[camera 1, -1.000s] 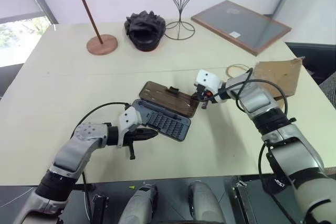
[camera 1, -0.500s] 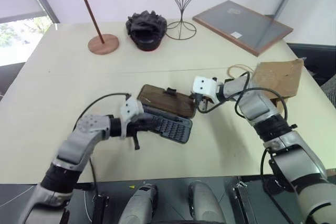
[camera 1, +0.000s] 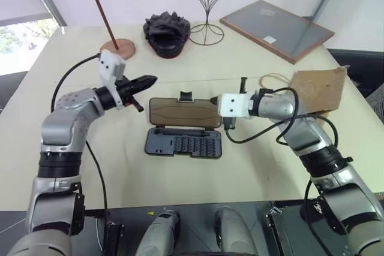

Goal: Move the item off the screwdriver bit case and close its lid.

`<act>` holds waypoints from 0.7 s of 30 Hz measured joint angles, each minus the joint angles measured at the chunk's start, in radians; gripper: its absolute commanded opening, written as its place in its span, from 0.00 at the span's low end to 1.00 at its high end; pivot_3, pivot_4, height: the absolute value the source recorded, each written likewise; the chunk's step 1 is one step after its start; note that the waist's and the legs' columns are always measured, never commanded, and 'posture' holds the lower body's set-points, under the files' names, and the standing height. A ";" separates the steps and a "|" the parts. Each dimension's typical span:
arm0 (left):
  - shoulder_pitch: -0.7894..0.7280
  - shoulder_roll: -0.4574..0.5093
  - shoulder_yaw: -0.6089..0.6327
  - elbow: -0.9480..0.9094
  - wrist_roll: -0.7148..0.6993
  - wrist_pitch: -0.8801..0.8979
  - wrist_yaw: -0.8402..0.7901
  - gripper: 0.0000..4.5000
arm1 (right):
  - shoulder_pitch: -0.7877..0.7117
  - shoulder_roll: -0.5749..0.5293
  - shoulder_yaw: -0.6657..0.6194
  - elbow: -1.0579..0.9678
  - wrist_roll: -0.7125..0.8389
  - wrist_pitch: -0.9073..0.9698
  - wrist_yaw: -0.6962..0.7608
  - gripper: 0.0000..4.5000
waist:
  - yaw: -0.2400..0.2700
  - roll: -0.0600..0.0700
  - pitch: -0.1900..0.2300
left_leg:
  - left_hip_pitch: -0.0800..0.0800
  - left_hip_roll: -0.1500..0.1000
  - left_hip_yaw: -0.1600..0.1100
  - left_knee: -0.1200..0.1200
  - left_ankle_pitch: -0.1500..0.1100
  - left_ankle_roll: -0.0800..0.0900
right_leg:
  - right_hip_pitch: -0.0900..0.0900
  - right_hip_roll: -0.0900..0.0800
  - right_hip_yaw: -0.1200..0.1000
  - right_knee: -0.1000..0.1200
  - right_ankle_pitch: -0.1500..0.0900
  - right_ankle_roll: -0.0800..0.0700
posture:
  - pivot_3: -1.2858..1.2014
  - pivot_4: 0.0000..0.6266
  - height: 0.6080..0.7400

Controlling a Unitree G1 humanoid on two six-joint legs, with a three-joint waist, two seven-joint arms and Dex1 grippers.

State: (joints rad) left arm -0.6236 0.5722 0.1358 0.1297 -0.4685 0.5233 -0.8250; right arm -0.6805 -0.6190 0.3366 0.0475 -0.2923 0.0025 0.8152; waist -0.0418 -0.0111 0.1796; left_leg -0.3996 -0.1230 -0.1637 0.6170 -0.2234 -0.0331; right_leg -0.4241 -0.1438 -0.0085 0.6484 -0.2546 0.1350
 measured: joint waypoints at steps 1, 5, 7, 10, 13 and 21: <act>-0.009 0.000 0.008 0.041 0.004 -0.013 0.011 0.00 | 0.010 0.000 -0.004 -0.019 -0.002 0.006 -0.007 0.00 | 0.001 0.000 0.000 | 0.000 0.000 0.000 0.000 0.000 0.000 | 0.000 0.000 0.000 0.000 0.000 0.000 | 0.52 0.24 1.00; -0.036 0.007 0.044 0.206 0.043 -0.075 0.050 0.00 | 0.038 0.003 -0.015 -0.082 -0.011 0.024 -0.025 0.00 | 0.000 0.000 0.000 | 0.000 0.000 0.000 0.000 0.000 0.000 | 0.000 0.000 0.000 0.000 0.000 0.000 | 0.52 0.24 1.00; -0.036 0.012 0.040 0.302 0.076 -0.124 0.043 0.00 | 0.051 0.011 -0.020 -0.106 -0.018 0.042 -0.034 0.00 | -0.001 0.000 0.000 | 0.000 0.000 0.000 0.000 0.000 0.000 | 0.000 0.000 0.000 0.000 0.000 0.000 | 0.52 0.24 1.00; -0.006 0.015 0.004 0.403 0.132 -0.185 0.005 0.00 | 0.067 0.013 -0.021 -0.136 -0.020 0.058 -0.040 0.00 | -0.001 0.000 0.000 | 0.000 0.000 0.000 0.000 0.000 0.000 | 0.000 0.000 0.000 0.000 0.000 0.000 | 0.52 0.24 1.00; 0.041 0.008 -0.056 0.436 0.176 -0.233 -0.064 0.00 | 0.076 0.015 -0.021 -0.157 -0.020 0.069 -0.040 0.00 | 0.001 0.000 0.000 | -0.001 0.000 0.000 0.001 0.000 0.000 | 0.000 0.000 0.000 0.000 0.000 0.000 | 0.52 0.24 1.00; 0.019 -0.046 -0.094 0.437 0.185 -0.257 -0.151 0.00 | 0.081 0.017 -0.020 -0.180 -0.020 0.086 -0.039 0.00 | 0.002 -0.001 0.000 | -0.001 0.000 0.000 0.002 -0.001 0.002 | 0.000 0.000 0.000 0.000 0.001 0.000 | 0.52 0.24 1.00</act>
State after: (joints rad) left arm -0.6049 0.5261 0.0414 0.5671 -0.2837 0.2661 -0.9762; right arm -0.5992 -0.6023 0.3164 -0.1322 -0.3124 0.0885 0.7761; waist -0.0397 -0.0118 0.1798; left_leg -0.4009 -0.1231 -0.1639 0.6189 -0.2245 -0.0311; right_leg -0.4243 -0.1436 -0.0087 0.6488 -0.2539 0.1354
